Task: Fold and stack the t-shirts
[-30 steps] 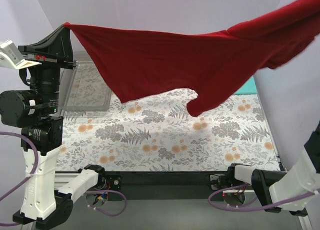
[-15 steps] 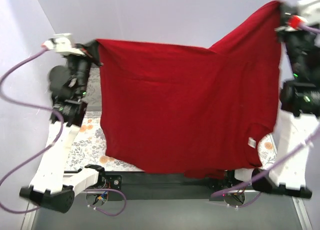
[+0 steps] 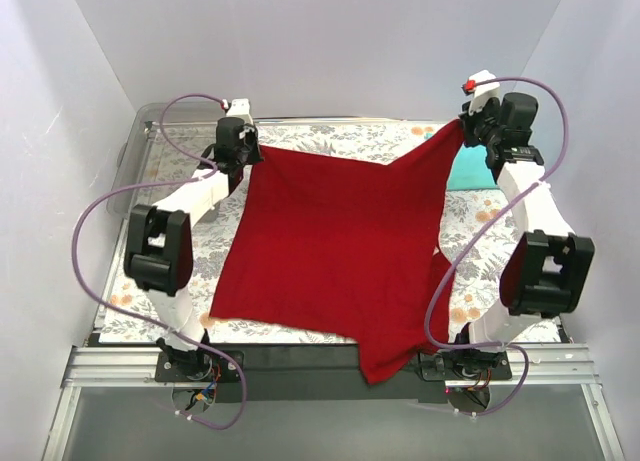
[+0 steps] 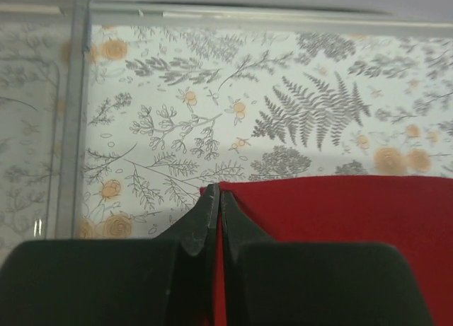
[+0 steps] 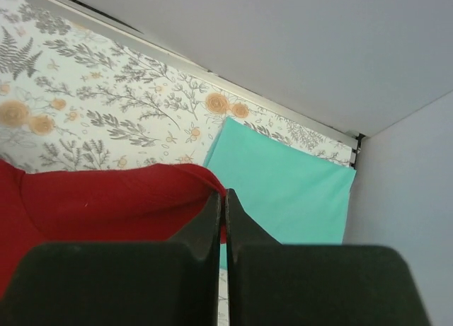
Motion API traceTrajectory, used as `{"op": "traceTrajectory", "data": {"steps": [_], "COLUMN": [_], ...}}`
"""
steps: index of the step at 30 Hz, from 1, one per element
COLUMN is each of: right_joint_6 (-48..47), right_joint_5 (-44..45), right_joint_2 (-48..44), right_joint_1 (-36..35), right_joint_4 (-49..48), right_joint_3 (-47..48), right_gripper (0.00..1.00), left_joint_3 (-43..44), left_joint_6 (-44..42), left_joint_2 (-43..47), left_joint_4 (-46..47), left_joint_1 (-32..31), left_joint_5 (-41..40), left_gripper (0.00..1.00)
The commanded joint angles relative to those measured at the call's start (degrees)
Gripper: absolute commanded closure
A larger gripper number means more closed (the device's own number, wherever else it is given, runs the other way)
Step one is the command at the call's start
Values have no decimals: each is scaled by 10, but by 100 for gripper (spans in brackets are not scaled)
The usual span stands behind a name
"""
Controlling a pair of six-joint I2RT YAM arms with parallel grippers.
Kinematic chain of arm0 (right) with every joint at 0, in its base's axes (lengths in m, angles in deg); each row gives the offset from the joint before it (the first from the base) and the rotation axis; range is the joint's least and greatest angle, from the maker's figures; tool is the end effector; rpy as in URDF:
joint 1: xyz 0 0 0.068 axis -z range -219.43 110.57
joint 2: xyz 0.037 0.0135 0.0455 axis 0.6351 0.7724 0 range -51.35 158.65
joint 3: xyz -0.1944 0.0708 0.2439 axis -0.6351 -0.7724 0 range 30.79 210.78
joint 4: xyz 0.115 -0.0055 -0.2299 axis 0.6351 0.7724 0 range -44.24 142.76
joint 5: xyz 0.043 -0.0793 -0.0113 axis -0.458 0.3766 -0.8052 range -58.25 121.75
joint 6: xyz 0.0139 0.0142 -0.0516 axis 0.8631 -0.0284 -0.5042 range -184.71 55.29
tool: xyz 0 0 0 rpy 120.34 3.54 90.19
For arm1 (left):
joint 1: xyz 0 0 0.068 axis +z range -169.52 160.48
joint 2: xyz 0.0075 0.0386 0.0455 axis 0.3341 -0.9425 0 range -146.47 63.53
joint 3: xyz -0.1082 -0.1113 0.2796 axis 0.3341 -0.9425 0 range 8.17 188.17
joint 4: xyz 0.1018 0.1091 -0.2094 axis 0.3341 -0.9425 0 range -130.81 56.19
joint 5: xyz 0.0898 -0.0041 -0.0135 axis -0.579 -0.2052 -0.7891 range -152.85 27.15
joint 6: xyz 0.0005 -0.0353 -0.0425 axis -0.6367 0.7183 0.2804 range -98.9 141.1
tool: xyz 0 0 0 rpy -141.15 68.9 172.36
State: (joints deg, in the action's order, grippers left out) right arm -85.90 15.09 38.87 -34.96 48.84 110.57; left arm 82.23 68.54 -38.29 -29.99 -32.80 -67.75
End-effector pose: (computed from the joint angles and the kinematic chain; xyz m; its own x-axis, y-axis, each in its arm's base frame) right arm 0.3751 -0.0185 0.4155 -0.1437 -0.3360 -0.9308 -0.2738 0.9174 -0.2889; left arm 0.4158 -0.0948 0.3150 -0.3798 -0.6644 -0.6438 -0.1876 0.7367 -0.6496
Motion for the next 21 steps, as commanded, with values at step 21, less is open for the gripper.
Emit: {"op": "traceTrajectory", "data": {"steps": [21], "right_joint_6": [19], "right_joint_5": [-90], "right_joint_2": [10], "right_joint_1": [-7], "right_joint_4": [12], "right_joint_3": [151], "right_gripper": [99], "left_joint_3": [114], "left_joint_6": [-18], "left_joint_2": [-89], "left_joint_4": [10], "left_joint_1": [3], "left_joint_5": [-64], "left_gripper": [100]}}
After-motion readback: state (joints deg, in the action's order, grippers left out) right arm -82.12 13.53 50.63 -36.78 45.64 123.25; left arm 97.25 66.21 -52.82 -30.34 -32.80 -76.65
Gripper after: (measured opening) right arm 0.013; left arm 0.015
